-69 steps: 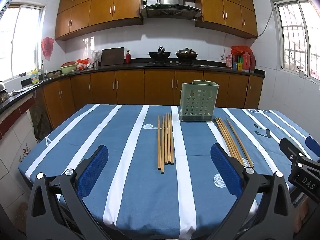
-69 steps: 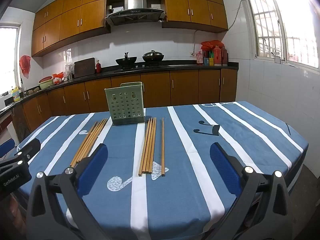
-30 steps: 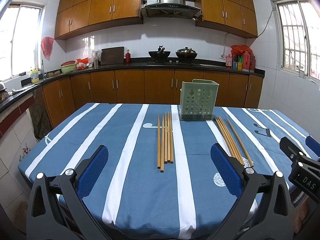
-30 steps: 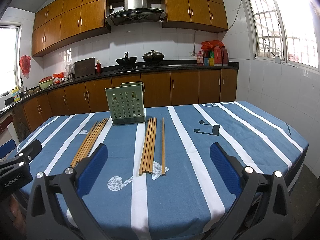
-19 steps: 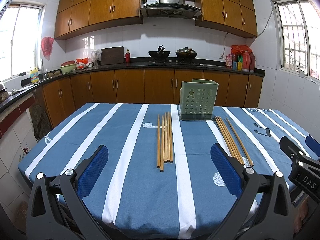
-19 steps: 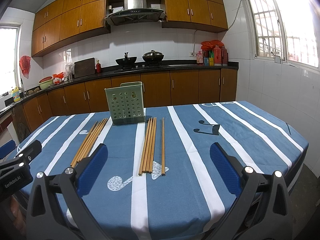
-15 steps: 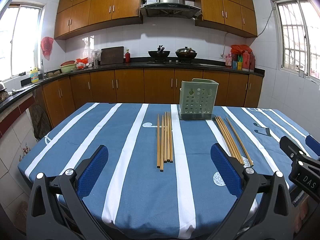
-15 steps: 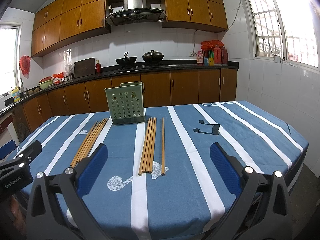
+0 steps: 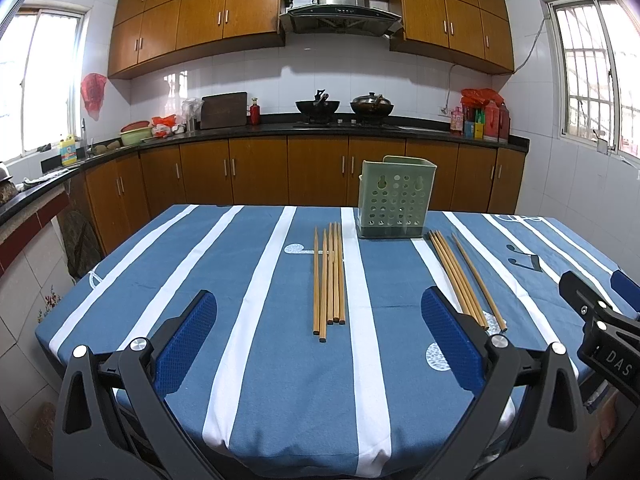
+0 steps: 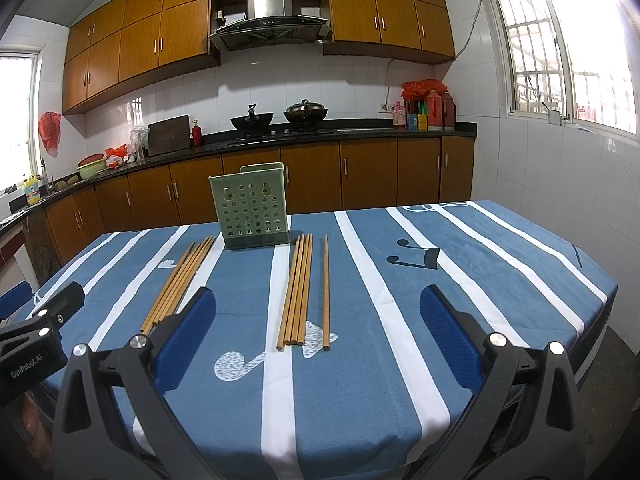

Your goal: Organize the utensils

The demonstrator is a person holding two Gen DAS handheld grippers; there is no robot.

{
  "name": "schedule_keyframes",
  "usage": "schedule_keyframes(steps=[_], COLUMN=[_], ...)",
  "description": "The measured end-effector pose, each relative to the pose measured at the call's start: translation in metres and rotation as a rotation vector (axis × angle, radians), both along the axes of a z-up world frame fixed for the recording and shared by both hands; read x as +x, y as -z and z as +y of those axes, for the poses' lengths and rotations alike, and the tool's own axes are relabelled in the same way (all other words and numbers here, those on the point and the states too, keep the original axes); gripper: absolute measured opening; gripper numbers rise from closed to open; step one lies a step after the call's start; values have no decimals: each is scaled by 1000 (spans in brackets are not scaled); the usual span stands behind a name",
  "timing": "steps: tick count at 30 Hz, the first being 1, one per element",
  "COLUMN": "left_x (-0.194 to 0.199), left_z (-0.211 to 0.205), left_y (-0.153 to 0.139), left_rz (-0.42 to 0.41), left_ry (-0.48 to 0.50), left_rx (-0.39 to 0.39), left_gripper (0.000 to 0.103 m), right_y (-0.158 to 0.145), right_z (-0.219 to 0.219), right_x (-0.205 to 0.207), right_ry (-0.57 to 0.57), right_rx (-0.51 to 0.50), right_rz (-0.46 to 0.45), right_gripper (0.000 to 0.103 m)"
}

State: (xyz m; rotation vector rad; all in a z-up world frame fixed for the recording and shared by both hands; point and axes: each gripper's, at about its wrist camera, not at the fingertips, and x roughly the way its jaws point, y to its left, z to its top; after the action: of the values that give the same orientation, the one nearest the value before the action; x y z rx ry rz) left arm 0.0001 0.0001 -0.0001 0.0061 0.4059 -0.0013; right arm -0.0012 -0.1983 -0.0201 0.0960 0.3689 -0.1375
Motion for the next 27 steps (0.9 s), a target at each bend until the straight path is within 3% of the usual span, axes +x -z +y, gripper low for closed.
schedule_keyframes(steps=[27], left_x=[0], left_z=[0], left_y=[0], left_rz=[7], left_ry=[-3], left_rx=[0], left_gripper=[101], right_y=[0], right_z=[-3], right_x=[2], right_ry=[1], right_rx=[3], right_rz=[4], right_gripper=[99])
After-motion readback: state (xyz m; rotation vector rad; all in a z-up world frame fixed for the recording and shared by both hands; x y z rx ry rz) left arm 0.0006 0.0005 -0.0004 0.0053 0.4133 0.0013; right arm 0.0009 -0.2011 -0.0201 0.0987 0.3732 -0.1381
